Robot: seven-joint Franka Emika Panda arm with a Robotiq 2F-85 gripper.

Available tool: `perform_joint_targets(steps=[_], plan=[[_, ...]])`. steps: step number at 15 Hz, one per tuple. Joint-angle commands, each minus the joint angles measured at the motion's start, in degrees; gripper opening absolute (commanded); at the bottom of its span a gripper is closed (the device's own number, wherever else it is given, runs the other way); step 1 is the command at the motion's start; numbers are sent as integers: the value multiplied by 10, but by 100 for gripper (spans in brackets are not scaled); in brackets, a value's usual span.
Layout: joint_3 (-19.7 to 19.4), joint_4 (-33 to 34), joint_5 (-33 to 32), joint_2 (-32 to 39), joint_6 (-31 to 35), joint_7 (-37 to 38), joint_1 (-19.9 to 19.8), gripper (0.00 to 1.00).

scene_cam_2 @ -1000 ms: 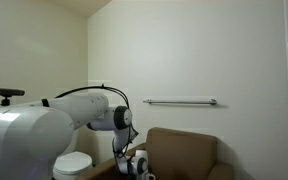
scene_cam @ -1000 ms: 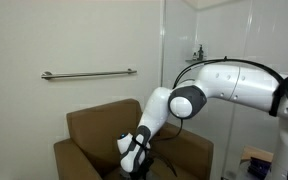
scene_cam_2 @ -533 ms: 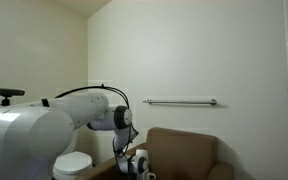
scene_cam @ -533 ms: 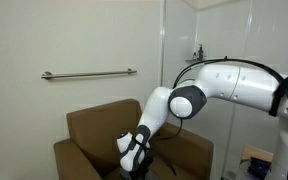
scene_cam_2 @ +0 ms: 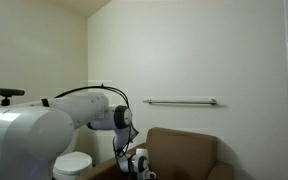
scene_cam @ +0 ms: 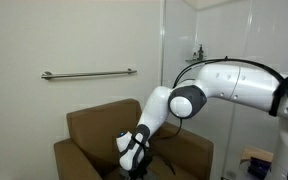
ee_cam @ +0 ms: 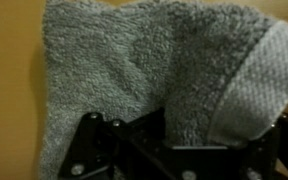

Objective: Use the grey towel to wipe the chair

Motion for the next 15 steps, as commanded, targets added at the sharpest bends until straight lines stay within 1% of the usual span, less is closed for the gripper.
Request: perform_joint_targets(steps=[1,5,7,10,11,13,14,15], plan=[[-7,22,-13,-1,-7,11,4,4],[-22,103,-31,23,-44,17,17,1],[-19,148,-37,41,-71,12,17,5],[0,205,-38,80,-119,-7,14,3],[4,145,-43,46,-113,-6,17,3],[3,144,-45,56,-129,-1,12,4],[-3,141,-47,57,-139,6,11,5],[-13,138,-49,57,-153,14,8,4]])
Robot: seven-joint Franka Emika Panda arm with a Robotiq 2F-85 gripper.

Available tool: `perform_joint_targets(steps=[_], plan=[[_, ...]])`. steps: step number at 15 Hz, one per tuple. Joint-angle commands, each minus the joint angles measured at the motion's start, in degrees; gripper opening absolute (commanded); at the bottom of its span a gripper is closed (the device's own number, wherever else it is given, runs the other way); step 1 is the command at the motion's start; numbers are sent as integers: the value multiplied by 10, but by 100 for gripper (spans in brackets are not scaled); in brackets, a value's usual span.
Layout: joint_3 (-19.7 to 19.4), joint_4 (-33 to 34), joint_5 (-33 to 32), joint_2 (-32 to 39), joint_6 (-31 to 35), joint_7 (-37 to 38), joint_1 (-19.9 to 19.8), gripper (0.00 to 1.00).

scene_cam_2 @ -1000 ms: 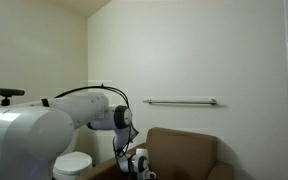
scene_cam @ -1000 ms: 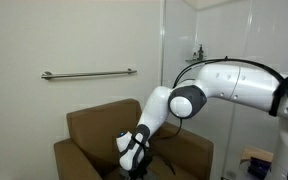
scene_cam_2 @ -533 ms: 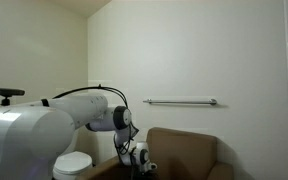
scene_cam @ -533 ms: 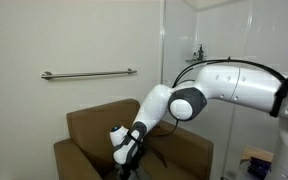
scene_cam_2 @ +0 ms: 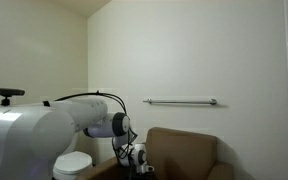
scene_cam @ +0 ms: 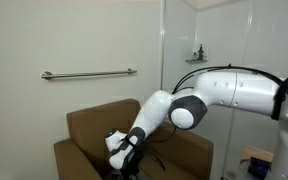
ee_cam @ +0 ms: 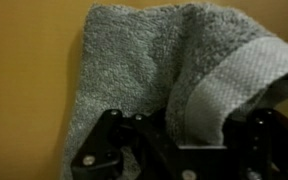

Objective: Use the grey towel to wipe the chair

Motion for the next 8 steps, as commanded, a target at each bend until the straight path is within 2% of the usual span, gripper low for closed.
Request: perform_joint_targets(steps=[1,6,8], plan=[[-20,-19,-18,0,-45,23,-13,5],[-74,-20,-41,0,-100,72,-39,4],[-84,-30,-45,0,-108,90,-58,3]])
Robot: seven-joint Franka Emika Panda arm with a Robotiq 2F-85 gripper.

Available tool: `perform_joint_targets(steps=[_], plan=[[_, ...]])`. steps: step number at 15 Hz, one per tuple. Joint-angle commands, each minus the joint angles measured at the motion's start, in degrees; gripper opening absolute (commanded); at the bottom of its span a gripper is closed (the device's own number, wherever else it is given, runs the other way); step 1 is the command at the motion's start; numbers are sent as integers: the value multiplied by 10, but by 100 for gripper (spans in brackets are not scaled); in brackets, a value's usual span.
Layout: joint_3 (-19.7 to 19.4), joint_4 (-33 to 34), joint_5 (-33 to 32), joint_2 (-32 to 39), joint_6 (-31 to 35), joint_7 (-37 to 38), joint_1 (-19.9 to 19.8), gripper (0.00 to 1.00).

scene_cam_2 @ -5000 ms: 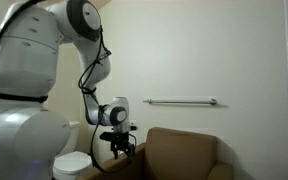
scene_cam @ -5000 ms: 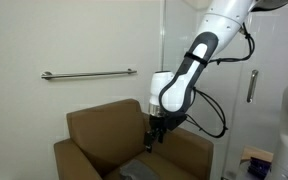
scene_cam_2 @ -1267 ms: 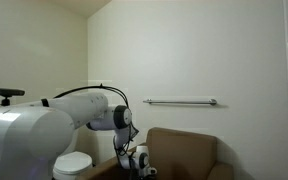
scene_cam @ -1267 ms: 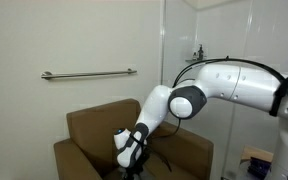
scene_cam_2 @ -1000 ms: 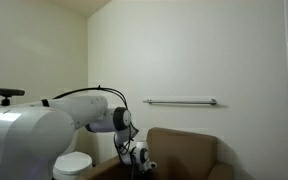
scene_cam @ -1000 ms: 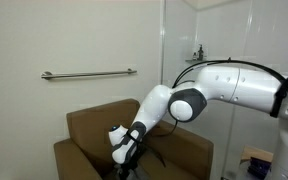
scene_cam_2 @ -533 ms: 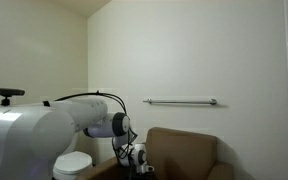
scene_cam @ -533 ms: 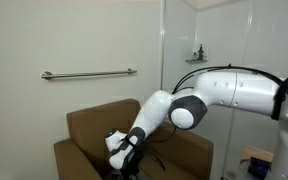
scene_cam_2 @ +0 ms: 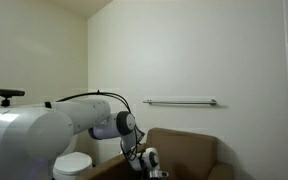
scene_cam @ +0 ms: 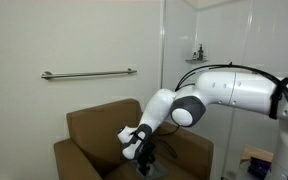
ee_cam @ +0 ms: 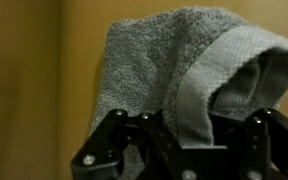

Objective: Use the grey towel to wipe the chair

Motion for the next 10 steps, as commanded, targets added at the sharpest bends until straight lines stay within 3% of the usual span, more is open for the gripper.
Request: perform_joint_targets(steps=[1,5,10], plan=[[-8,-20,-20,0,-18,41,-36,3],[45,-38,-3,1,11,8,-64,3],[104,-18,0,-5,64,-21,-22,3]])
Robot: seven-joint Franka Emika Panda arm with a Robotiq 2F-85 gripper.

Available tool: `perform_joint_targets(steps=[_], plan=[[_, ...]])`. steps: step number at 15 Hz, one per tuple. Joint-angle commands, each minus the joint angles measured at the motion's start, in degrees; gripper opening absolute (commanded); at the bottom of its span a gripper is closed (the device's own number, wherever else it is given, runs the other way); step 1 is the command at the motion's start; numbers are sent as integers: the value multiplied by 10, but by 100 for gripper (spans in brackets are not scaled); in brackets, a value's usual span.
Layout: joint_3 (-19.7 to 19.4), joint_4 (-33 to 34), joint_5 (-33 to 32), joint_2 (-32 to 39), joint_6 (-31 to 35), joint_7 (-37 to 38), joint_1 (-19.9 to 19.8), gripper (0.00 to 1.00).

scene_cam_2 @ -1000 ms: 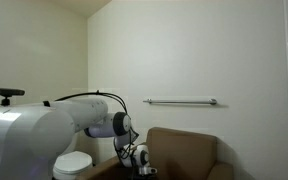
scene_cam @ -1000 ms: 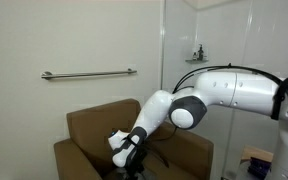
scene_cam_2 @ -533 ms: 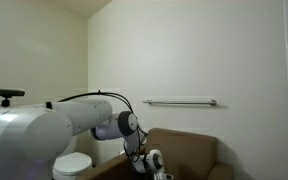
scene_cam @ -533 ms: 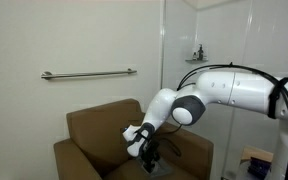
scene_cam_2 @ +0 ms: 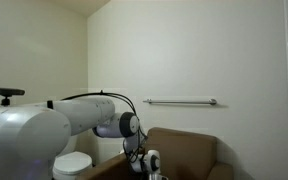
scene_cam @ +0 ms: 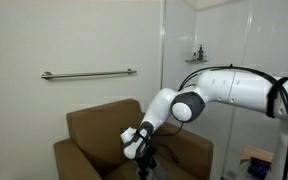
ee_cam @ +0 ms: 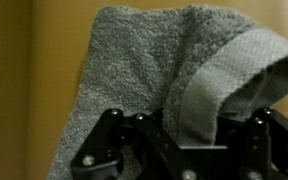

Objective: Use the grey towel to wipe the chair

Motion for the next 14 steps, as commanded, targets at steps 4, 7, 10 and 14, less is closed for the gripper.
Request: perform_joint_targets(steps=[4,7,10,14], plan=[[76,16,4,-6,89,-38,86,3],[105,12,5,-6,124,-84,112,3],[58,1,-4,-5,85,-63,117,3],[5,-13,-1,-3,29,-11,86,3]])
